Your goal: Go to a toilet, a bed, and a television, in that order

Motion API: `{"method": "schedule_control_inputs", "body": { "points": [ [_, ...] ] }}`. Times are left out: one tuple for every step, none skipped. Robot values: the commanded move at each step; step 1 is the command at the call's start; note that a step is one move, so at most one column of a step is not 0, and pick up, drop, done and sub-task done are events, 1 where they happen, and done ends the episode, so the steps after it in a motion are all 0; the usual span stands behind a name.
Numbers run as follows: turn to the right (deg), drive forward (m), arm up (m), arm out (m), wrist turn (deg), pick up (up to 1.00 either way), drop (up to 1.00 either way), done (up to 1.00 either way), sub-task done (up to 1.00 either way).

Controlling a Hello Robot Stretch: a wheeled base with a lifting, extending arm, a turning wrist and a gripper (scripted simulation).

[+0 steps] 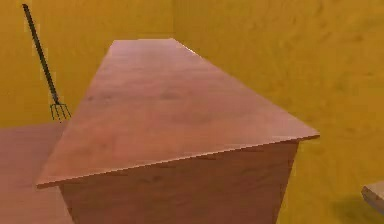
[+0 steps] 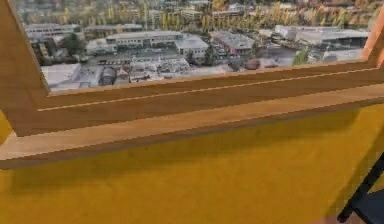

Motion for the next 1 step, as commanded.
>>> {"method": "schedule_control_inputs", "body": {
  "points": [
    [-45.0,0.00,0.00,0.00,0.0,0.00,0.00,0.00,0.00]
  ]
}}
